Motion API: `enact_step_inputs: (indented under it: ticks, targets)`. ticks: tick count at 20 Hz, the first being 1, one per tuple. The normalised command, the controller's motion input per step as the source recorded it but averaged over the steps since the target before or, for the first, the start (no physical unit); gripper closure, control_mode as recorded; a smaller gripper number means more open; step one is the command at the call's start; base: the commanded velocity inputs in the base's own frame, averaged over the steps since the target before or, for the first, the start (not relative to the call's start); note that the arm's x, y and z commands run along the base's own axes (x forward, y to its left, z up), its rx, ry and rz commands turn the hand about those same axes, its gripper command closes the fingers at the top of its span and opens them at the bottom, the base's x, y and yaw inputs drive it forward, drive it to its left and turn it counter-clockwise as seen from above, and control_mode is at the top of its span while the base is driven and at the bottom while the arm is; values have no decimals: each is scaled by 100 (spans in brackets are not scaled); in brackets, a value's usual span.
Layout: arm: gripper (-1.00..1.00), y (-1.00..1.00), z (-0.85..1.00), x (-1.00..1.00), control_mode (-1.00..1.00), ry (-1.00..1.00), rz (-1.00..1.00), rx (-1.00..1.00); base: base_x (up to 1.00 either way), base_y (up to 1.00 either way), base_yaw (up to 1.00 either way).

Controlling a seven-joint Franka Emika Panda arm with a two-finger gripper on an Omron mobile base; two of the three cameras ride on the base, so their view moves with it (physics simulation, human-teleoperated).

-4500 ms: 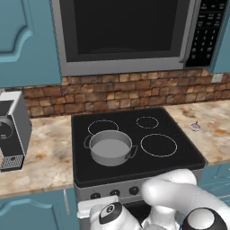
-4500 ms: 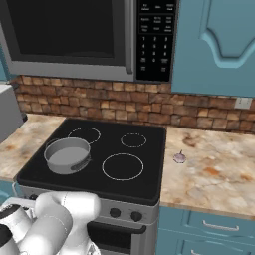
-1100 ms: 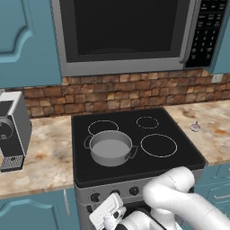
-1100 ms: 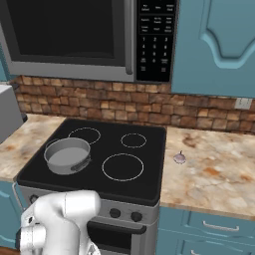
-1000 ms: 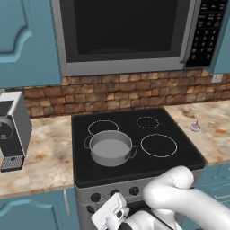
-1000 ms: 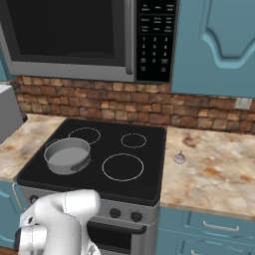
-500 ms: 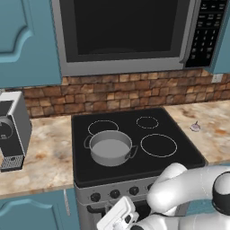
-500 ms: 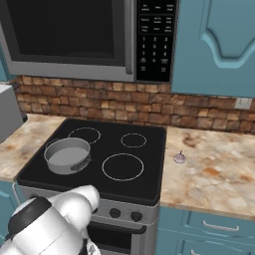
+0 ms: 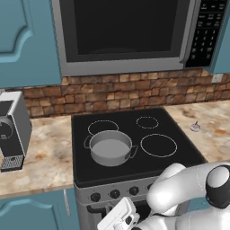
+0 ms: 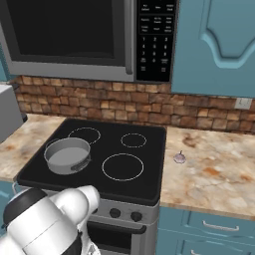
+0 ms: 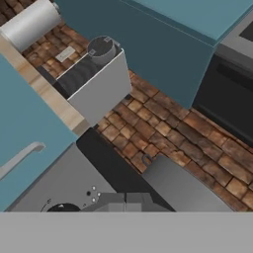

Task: Turn on the burner for the pot on the stove. Wait thirty seconds for the pot to heat up. Then add the garlic to the pot.

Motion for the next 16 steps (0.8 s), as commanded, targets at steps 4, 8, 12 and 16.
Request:
enact_step_inputs:
  ticks: [4,8,12,16]
  targets:
    - [100,0,0,0,-100,0,0,0,0,0,0]
    - [100,0,0,0,-100,0,0,0,0,0,0]
    - [100,0,0,0,-100,0,0,0,0,0,0]
    - [100,0,0,0,-100,0,0,0,0,0,0]
